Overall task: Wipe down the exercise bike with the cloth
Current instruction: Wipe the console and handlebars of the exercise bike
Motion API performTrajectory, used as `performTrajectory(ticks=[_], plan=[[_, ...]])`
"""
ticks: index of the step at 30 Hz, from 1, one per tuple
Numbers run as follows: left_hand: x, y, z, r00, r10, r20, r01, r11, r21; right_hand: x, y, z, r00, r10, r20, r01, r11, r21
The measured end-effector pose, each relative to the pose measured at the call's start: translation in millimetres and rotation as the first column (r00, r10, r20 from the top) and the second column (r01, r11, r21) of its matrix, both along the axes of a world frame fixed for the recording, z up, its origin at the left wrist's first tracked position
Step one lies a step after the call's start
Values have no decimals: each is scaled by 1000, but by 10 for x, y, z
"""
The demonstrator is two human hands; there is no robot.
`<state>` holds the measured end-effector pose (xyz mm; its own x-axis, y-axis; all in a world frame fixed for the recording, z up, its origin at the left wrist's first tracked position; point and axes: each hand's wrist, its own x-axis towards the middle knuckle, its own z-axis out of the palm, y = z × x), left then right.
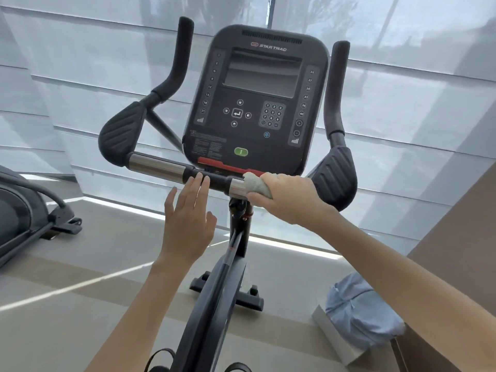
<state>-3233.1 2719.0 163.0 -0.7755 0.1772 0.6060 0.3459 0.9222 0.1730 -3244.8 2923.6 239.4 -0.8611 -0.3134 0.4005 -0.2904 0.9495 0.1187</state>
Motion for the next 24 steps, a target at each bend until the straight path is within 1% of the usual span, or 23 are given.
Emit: performTrajectory(ticks=[2, 3, 4, 5, 6, 8, 9, 11, 14, 17, 19, 22, 24], plan=[[1, -16, -4, 1000, -2, -8, 2, 1000, 14, -133, -90, 94, 976, -22, 216, 34, 998, -55], [5, -30, -7, 1000, 0, -14, 1, 999, 36, -191, -154, 126, 959, -19, 281, 45, 996, -83], [10, -44, -10, 1000, 3, -20, -2, 998, 65, -243, -231, 133, 954, -10, 301, 43, 994, -104], [17, -62, -14, 1000, 8, -29, -5, 995, 97, -288, -325, 113, 960, 2, 280, 29, 994, -107], [23, -81, -21, 999, 13, -41, -8, 992, 130, -323, -433, 74, 975, 13, 220, 6, 996, -86], [38, -116, -41, 998, 25, -61, -13, 984, 179, -360, -668, -38, 999, 26, 31, -26, 1000, -2], [47, -127, -50, 997, 31, -68, -17, 980, 197, -365, -768, -104, 998, 23, -58, -21, 999, 40], [70, -133, -67, 997, 37, -74, -19, 975, 224, -350, -890, -233, 985, -13, -169, 28, 996, 83], [105, -108, -84, 997, 21, -75, -2, 970, 245, -276, -878, -374, 955, -79, -285, 104, 992, 74], [125, -76, -77, 997, 1, -79, 18, 971, 238, -154, -788, -500, 869, -155, -470, 179, 984, 5], [127, -70, -61, 996, -9, -88, 30, 972, 234, -70, -675, -603, 816, -199, -542, 185, 979, -80], [104, -77, -41, 995, -19, -94, 40, 974, 225, 74, -402, -769, 721, -249, -647, 213, 968, -135], [83, -80, -29, 994, -33, -101, 52, 979, 195, 145, -285, -823, 704, -241, -668, 189, 970, -151]])
